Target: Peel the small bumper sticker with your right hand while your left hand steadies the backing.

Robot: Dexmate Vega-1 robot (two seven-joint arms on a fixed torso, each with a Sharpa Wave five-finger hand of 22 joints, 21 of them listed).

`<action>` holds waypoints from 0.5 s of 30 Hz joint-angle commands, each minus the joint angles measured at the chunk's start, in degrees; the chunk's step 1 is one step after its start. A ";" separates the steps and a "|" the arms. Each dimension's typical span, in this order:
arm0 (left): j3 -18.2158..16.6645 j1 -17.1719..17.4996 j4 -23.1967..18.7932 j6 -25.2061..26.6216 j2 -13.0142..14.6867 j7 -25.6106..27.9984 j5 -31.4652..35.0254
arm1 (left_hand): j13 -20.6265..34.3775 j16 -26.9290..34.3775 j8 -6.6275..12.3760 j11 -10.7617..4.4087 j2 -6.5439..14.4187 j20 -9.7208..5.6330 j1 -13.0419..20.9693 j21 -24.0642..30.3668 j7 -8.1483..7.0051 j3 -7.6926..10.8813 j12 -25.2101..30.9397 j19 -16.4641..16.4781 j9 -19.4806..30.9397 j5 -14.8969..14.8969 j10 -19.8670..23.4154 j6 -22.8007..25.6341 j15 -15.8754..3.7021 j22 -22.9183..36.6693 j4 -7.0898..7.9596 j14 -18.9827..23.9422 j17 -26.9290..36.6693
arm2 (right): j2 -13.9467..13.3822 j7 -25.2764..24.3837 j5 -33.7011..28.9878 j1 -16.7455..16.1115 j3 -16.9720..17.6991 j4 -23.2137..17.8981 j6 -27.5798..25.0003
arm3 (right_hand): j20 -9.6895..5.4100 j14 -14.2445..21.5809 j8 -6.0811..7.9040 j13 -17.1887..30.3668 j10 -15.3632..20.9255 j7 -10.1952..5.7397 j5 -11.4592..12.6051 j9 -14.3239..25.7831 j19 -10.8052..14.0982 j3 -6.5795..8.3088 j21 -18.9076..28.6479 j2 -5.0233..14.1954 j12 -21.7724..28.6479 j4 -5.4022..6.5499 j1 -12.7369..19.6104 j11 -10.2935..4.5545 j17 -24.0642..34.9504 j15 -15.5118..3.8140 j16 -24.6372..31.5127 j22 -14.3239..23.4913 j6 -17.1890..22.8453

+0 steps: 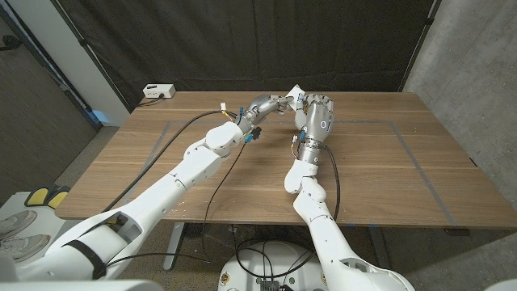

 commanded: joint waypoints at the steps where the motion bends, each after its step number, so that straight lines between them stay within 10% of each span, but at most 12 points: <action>1: -0.73 2.01 -3.38 4.19 -1.41 9.45 2.32 | 2.82 2.93 3.15 -1.12 1.86 -0.77 7.85 0.91 -0.17 3.87 2.95 3.25 2.82 1.38 4.29 4.22 -5.06 -0.01 -1.15 3.93 2.60 | 1.14 0.00 -2.30 -1.05 2.26 -0.89 4.54 | 0.16 0.54 0.27 0.20 0.41 -0.29 0.41 -0.21 0.57 0.07 0.31 -0.04 -0.08 -0.43 0.47 -0.33 0.06 -9.07 -0.11 -0.03 0.42; 5: 0.30 1.73 -6.15 7.57 0.20 11.16 5.33 | 5.70 2.56 4.20 -0.28 2.28 -1.63 9.75 1.05 1.37 5.22 4.77 2.80 5.28 2.93 3.88 2.67 -4.38 0.14 -0.35 3.79 3.32 | 1.77 0.00 -2.72 -1.11 3.21 -1.03 5.59 | 0.11 0.62 0.26 0.16 0.43 -0.32 0.45 -0.52 0.57 0.05 0.35 -0.08 -0.09 -0.48 0.37 -0.49 0.03 -9.03 -0.21 -0.05 0.44; 15: 2.09 1.05 -10.16 14.22 2.02 14.29 10.70 | 26.65 0.61 16.17 1.19 -0.52 -2.62 10.98 2.52 3.52 8.50 16.69 2.56 21.59 16.56 0.71 -1.10 -4.47 0.28 1.23 4.03 7.71 | 3.74 0.00 -4.15 -1.28 6.01 -1.15 8.19 | 0.06 0.79 0.50 0.00 0.38 -0.40 0.50 -0.74 0.69 0.01 0.50 0.00 -0.17 -0.51 0.06 -0.46 -0.02 -9.03 -0.42 -0.08 0.31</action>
